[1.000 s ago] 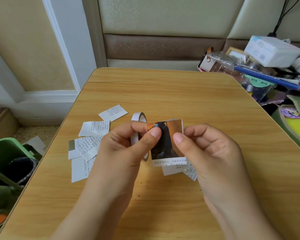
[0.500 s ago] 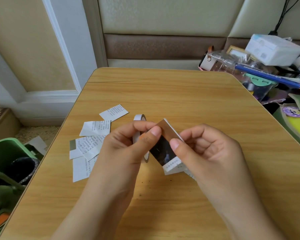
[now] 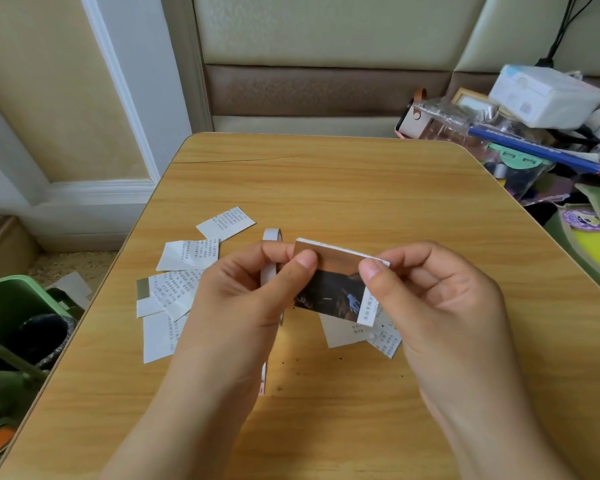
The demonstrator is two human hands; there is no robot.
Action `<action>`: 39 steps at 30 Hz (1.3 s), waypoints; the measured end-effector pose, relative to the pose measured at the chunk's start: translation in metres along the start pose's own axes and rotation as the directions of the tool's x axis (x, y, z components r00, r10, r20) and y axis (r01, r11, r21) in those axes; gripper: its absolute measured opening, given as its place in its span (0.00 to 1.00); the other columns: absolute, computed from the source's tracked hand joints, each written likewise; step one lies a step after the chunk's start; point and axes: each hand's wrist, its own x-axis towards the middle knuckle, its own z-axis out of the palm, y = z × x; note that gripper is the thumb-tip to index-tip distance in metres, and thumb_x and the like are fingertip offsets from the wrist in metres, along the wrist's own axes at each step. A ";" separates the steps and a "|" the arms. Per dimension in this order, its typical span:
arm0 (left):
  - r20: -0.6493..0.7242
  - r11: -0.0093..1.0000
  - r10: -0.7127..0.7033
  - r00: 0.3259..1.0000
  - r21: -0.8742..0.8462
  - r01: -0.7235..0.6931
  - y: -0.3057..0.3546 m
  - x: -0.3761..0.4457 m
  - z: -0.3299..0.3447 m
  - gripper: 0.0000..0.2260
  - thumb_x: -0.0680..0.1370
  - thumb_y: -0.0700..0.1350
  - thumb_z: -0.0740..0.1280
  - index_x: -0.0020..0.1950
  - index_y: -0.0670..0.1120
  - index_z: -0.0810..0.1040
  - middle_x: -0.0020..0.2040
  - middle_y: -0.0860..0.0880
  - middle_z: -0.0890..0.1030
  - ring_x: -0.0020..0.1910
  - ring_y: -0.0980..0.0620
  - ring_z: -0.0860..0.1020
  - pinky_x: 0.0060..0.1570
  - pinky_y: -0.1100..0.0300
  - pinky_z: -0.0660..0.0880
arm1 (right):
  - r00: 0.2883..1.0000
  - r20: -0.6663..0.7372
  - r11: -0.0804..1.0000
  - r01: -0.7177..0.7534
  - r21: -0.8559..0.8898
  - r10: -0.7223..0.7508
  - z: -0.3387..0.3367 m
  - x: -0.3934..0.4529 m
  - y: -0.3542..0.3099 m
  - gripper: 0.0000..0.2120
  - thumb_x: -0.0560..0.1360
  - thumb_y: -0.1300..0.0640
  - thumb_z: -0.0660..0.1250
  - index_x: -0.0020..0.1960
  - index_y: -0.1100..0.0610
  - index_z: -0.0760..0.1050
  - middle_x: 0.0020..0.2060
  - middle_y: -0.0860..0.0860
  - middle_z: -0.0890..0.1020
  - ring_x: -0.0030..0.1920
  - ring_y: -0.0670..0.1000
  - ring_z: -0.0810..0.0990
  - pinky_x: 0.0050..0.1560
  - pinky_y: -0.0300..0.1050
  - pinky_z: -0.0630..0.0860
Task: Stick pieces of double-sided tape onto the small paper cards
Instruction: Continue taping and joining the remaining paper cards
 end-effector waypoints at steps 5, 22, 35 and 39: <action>-0.051 0.999 -0.019 0.999 -0.052 0.017 0.002 -0.001 0.005 0.04 0.64 0.44 0.76 0.30 0.48 0.81 0.27 0.52 0.78 0.27 0.58 0.74 0.31 0.68 0.69 | 0.999 -0.040 1.000 0.004 -0.005 -0.004 0.001 0.000 0.001 0.01 0.66 0.55 0.72 0.36 0.51 0.80 0.34 0.52 0.84 0.35 0.49 0.81 0.38 0.41 0.76; -0.082 0.997 -0.003 0.997 -0.076 -0.003 0.004 -0.004 0.012 0.06 0.63 0.46 0.70 0.25 0.49 0.78 0.22 0.55 0.73 0.24 0.60 0.71 0.26 0.72 0.67 | 0.996 -0.090 1.000 0.001 0.008 0.000 0.003 -0.001 -0.001 0.06 0.67 0.59 0.75 0.36 0.51 0.80 0.33 0.52 0.84 0.34 0.47 0.81 0.37 0.40 0.77; -0.106 0.999 -0.002 0.994 -0.051 -0.003 -0.007 -0.005 0.013 0.06 0.66 0.45 0.75 0.31 0.47 0.80 0.29 0.43 0.76 0.29 0.49 0.74 0.31 0.67 0.70 | 0.968 0.197 0.984 -0.172 0.054 0.158 0.012 -0.003 -0.006 0.04 0.71 0.61 0.69 0.44 0.55 0.83 0.36 0.46 0.85 0.35 0.40 0.82 0.35 0.29 0.73; -0.128 1.000 0.005 0.992 0.000 -0.005 -0.005 -0.007 0.014 0.09 0.66 0.46 0.77 0.33 0.46 0.78 0.30 0.40 0.74 0.32 0.43 0.75 0.33 0.68 0.69 | 0.972 0.123 0.979 -0.205 0.010 0.203 0.007 -0.002 -0.002 0.04 0.71 0.56 0.71 0.38 0.53 0.83 0.30 0.46 0.82 0.30 0.42 0.79 0.33 0.34 0.73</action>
